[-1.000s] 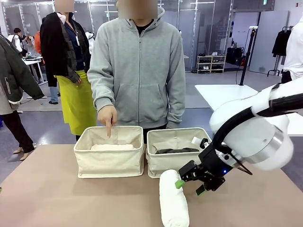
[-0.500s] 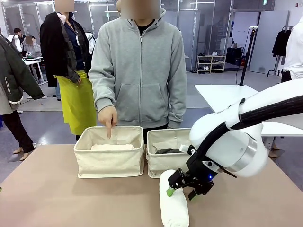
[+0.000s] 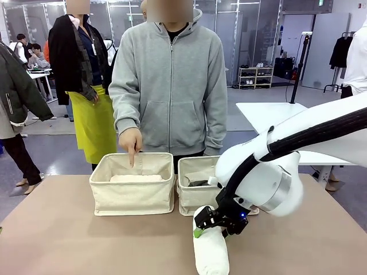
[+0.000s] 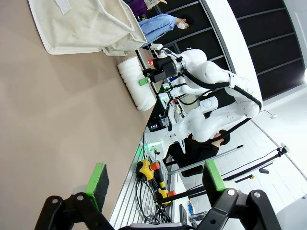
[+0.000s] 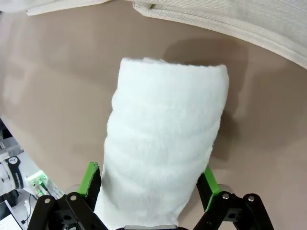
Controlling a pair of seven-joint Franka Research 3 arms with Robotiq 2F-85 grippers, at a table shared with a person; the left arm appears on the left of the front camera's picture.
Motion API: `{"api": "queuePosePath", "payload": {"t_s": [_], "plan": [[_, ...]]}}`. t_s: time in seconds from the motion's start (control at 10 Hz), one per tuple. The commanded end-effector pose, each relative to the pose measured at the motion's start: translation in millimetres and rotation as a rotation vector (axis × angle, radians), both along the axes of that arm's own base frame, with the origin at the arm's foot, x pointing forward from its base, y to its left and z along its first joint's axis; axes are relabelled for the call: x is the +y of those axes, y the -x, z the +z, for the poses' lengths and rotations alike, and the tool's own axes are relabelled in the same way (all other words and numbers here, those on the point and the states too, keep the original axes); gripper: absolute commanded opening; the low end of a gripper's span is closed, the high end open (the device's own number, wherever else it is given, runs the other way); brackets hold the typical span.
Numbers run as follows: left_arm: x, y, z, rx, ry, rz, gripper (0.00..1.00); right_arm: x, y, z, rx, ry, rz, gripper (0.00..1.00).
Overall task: Divide the towels into two baskets.
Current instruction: Pick up one hotel-folded towel from the bottom of the table and place it in the Fabric basket indicated by the person.
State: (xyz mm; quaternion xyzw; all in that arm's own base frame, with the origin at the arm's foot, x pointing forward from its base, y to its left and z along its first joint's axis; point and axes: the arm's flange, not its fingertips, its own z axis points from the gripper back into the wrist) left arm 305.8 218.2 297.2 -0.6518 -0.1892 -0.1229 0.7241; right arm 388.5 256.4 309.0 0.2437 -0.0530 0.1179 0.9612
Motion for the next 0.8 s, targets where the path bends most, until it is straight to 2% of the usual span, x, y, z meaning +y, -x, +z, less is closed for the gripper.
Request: {"api": "queuePosePath", "payload": {"t_s": [0.0,0.1,0.4,0.5,0.6,0.7], "plan": [[0.7,3.0,3.7,-0.008,-0.003,0.003,1.00,19.6,-5.6,-8.4,-0.016,0.054,-0.007,1.00],[0.7,3.0,3.7,-0.008,-0.003,0.003,1.00,21.1,-6.0,-11.5,-0.010,0.067,0.017,0.97],[0.7,3.0,3.7,-0.008,-0.003,0.003,1.00,20.3,-5.1,-11.3,0.000,0.076,0.055,0.64],[0.7,3.0,3.7,-0.008,-0.003,0.003,1.00,20.3,-5.0,-10.7,0.003,0.074,0.054,0.57],[0.7,3.0,3.7,-0.008,-0.003,0.003,1.00,19.5,-5.2,-8.1,0.006,0.070,0.053,0.45],[0.7,3.0,3.7,-0.008,-0.003,0.003,1.00,19.4,-4.6,-4.9,0.003,0.072,0.055,0.37]]}}
